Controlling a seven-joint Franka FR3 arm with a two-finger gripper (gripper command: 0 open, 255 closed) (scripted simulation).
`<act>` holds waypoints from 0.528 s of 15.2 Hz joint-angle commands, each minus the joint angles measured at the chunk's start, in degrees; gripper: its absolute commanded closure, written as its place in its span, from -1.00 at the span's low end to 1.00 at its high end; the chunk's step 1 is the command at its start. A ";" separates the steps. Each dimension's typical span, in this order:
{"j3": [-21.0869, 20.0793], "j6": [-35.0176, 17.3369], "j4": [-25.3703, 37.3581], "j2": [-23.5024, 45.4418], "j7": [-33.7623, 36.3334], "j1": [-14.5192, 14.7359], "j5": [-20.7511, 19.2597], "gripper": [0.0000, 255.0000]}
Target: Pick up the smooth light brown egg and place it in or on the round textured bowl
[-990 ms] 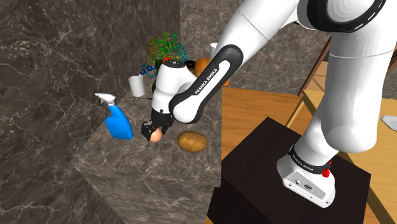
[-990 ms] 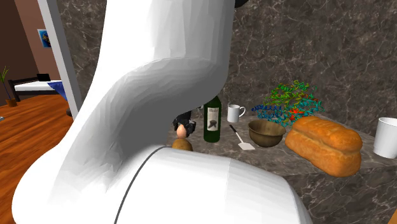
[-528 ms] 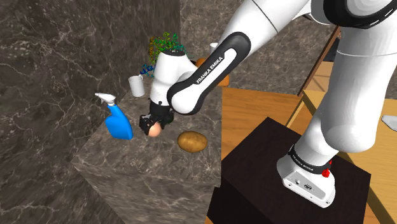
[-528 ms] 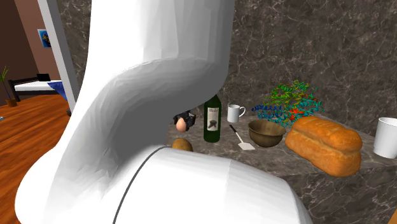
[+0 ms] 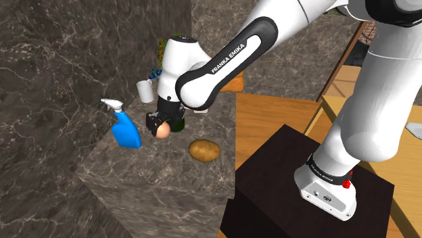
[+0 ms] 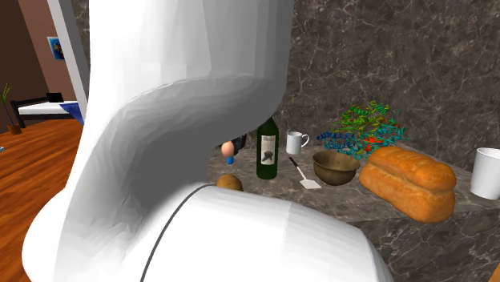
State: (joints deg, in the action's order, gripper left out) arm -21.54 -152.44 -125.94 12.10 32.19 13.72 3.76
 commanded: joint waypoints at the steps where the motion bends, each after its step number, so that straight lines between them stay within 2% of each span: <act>1: -0.22 1.55 0.38 -1.21 -0.26 -0.23 0.55 1.00; 8: -0.66 6.62 2.03 -4.81 -0.90 -0.74 2.11 1.00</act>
State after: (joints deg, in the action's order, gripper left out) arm -22.13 -146.68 -124.16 7.92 31.39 13.06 5.58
